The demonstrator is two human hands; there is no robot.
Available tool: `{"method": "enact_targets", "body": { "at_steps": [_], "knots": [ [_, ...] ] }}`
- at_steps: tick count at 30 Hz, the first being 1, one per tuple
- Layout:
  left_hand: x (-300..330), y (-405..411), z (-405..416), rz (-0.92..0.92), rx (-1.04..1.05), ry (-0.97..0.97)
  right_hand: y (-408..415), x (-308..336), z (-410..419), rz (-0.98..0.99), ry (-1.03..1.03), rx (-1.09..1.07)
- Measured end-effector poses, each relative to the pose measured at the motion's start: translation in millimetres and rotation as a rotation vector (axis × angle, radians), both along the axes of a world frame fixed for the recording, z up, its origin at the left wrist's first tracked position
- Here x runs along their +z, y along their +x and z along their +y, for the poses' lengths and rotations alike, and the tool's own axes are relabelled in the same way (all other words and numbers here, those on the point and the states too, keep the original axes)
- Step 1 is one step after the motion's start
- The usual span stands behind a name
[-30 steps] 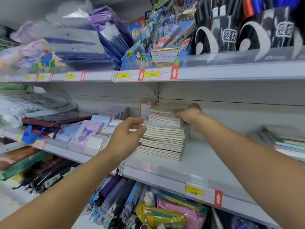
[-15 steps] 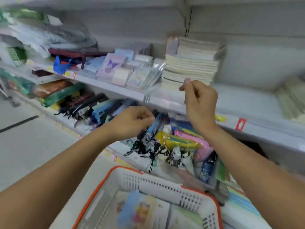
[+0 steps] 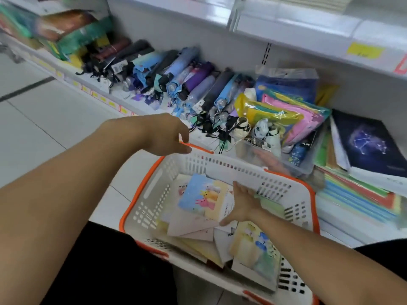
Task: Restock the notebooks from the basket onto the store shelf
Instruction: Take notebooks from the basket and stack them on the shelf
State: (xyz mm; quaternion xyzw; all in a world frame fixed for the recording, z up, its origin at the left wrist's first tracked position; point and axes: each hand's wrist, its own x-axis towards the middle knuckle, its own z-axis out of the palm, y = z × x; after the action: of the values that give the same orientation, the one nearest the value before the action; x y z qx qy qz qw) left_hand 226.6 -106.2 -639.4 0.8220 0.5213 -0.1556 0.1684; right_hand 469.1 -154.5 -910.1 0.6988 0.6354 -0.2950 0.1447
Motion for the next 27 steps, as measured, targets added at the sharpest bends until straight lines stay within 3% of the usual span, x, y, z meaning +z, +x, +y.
{"method": "enact_targets", "body": {
  "at_steps": [3, 5, 7, 9, 11, 13, 15, 17, 19, 21, 22, 24, 25, 27],
  "knots": [
    [-6, 6, 4, 0.049, -0.061, -0.052, -2, 12, 13, -0.137, 0.154, 0.095],
    [-7, 6, 7, 0.023, -0.054, -0.043, 1, 28, 27, -0.042, 0.265, 0.032],
    [-8, -1, 8, 0.145, -0.009, -0.008, 8, 57, 43, 0.377, 0.197, -0.172],
    [-8, -8, 8, 0.383, 0.061, 0.026, 13, 95, 51, 0.846, 0.129, -0.447],
    [-7, -14, 10, 0.464, 0.165, -0.103, 12, 130, 52, 1.216, 0.147, -0.692],
    [-10, -20, 11, 0.21, 0.323, -0.34, 0, 150, 50, 1.5, 0.149, -0.806],
    [-13, -23, 11, -0.183, 0.392, -0.492, -24, 159, 45, 1.608, 0.113, -0.83],
    [-12, -21, 9, -0.559, 0.446, -0.501, -52, 163, 37, 1.64, 0.01, -0.82],
    [-9, -20, 16, -0.77, 0.576, -0.327, -72, 155, 28, 1.692, -0.131, -0.826],
    [-5, -24, 25, -0.714, 0.647, -0.067, -79, 125, 22, 1.549, -0.204, -0.839],
    [-4, -26, 28, -0.63, 0.643, 0.047, -78, 102, 19, 1.29, -0.163, -0.775],
    [-2, -29, 30, -0.494, 0.607, 0.192, -76, 54, 5, 0.555, -0.018, -0.505],
    [-2, -29, 30, -0.448, 0.592, 0.228, -77, 35, -5, 0.309, 0.011, -0.404],
    [-3, -30, 30, -0.427, 0.577, 0.249, -81, 10, -20, 0.132, 0.033, -0.359]
  ]
}}
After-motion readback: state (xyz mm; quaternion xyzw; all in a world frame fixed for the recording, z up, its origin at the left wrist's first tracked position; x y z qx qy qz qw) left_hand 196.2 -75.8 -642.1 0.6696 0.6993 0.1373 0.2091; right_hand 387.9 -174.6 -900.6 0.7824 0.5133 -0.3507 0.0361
